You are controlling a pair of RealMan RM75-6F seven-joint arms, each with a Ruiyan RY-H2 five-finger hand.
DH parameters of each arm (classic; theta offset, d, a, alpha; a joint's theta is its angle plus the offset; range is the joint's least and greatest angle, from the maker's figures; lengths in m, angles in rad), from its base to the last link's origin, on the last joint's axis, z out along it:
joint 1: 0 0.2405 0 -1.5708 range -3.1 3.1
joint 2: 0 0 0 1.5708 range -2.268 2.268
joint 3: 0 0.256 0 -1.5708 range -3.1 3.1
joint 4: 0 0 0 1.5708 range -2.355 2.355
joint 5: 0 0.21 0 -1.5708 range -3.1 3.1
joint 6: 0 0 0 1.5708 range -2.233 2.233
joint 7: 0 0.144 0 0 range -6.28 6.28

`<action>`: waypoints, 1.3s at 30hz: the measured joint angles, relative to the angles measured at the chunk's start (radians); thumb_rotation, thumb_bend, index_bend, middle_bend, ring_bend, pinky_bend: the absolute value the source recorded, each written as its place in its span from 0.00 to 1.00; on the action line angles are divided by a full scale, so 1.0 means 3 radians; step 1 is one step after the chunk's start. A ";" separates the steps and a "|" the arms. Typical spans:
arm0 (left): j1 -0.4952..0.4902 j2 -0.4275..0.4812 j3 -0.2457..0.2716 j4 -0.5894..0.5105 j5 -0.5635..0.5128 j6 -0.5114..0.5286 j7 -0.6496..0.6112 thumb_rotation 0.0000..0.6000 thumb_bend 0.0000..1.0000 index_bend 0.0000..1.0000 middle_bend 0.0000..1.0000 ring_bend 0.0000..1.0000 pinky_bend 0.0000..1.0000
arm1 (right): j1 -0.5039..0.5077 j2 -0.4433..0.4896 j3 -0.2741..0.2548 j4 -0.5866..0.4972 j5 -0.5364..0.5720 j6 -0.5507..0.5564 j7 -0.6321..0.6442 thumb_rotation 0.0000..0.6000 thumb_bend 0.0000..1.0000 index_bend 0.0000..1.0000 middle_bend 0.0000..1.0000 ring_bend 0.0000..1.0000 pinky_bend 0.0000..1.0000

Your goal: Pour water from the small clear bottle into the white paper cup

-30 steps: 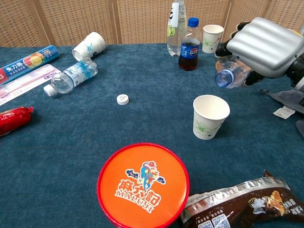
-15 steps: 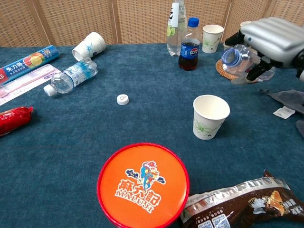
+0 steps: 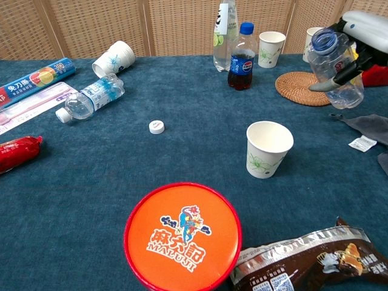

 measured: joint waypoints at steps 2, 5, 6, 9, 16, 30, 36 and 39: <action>-0.0007 -0.0002 0.0001 -0.0006 0.0001 -0.0012 0.0011 0.77 0.47 0.20 0.20 0.18 0.08 | -0.0014 0.0020 0.0037 -0.0009 0.0078 -0.0041 0.0073 1.00 0.20 0.70 0.74 0.64 0.40; -0.0010 -0.0006 0.0003 -0.0016 0.0005 -0.0016 0.0025 0.77 0.47 0.20 0.20 0.18 0.08 | -0.0029 0.0044 0.0087 -0.0007 0.0184 -0.0105 0.0183 1.00 0.20 0.70 0.74 0.64 0.40; -0.0010 -0.0006 0.0003 -0.0020 0.0005 -0.0015 0.0029 0.77 0.47 0.20 0.20 0.18 0.08 | -0.0034 0.0051 0.0103 -0.0004 0.0215 -0.0126 0.0218 1.00 0.20 0.70 0.74 0.64 0.40; -0.0010 -0.0005 0.0001 -0.0028 0.0006 -0.0011 0.0040 0.77 0.47 0.20 0.20 0.18 0.08 | -0.0046 0.0070 0.0156 0.0025 0.0314 -0.0189 0.0321 1.00 0.19 0.70 0.74 0.64 0.40; -0.0015 -0.0002 0.0004 -0.0041 0.0010 -0.0018 0.0052 0.76 0.47 0.20 0.20 0.18 0.08 | -0.0064 0.0076 0.0227 0.0154 0.0441 -0.0272 0.0464 1.00 0.20 0.70 0.74 0.64 0.40; -0.0002 -0.0004 0.0022 -0.0040 0.0028 -0.0002 0.0045 0.78 0.47 0.20 0.20 0.18 0.08 | -0.0073 0.0038 0.0480 0.0345 0.0896 -0.0585 0.0884 1.00 0.19 0.70 0.73 0.61 0.40; 0.0004 0.0000 0.0033 -0.0038 0.0043 0.0003 0.0039 0.77 0.47 0.20 0.20 0.18 0.08 | -0.0045 -0.0014 0.0546 0.0455 0.0975 -0.0693 0.1024 1.00 0.19 0.70 0.73 0.61 0.40; 0.0010 0.0004 0.0036 -0.0038 0.0045 0.0011 0.0035 0.77 0.47 0.20 0.20 0.18 0.08 | -0.0032 -0.0050 0.0575 0.0500 0.0993 -0.0728 0.1103 1.00 0.19 0.70 0.73 0.61 0.40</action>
